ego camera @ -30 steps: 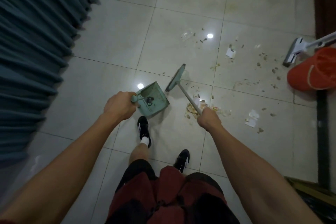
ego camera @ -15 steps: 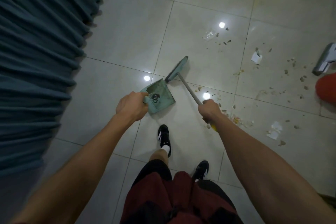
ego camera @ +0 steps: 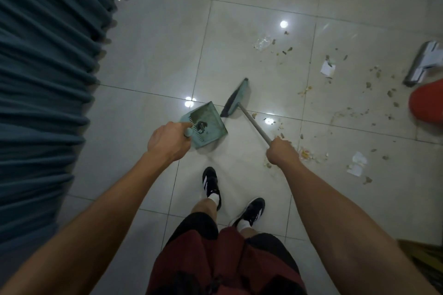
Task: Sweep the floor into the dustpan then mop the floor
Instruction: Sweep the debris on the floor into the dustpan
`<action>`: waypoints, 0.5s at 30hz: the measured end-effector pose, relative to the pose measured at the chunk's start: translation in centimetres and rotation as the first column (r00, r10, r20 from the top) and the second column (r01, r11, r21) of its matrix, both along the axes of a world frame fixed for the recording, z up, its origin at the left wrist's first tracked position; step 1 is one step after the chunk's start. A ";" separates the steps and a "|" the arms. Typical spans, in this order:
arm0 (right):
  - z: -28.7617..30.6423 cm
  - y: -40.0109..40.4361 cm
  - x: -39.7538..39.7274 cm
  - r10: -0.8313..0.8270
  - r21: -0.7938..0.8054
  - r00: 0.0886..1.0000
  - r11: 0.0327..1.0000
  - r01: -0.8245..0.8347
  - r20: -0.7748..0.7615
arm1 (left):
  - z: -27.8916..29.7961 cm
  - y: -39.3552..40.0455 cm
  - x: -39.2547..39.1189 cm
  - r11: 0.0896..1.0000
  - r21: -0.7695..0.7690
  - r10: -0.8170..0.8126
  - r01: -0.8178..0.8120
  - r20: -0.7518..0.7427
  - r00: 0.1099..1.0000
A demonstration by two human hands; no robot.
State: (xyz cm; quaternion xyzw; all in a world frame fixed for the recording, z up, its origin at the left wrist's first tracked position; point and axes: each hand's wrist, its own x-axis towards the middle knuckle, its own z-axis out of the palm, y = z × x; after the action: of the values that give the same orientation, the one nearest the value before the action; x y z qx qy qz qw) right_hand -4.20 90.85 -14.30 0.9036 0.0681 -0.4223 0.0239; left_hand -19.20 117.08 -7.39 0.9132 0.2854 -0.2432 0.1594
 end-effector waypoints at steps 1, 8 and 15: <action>0.2 -1.3 0.0 -0.005 -0.005 1.000 1.000 0.005 -0.002 | 0.1 -1.1 0.3 1.000 0.001 -0.011 0.011 0.001 1.000; 1.7 -12.2 -0.2 -0.088 -0.043 0.996 0.995 0.088 0.002 | 0.6 -8.6 3.6 0.991 0.020 -0.131 0.131 -0.006 0.991; 2.8 -21.4 -1.0 -0.180 -0.097 0.982 0.978 0.186 0.063 | 1.4 -16.0 6.8 0.972 0.045 -0.232 0.232 0.007 0.973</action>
State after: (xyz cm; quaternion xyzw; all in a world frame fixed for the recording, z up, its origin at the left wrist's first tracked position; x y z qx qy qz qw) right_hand -5.24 69.42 -11.48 0.9147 -0.0378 -0.4010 0.0333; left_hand -12.36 101.09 -5.97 0.9451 0.1809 -0.2483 0.1117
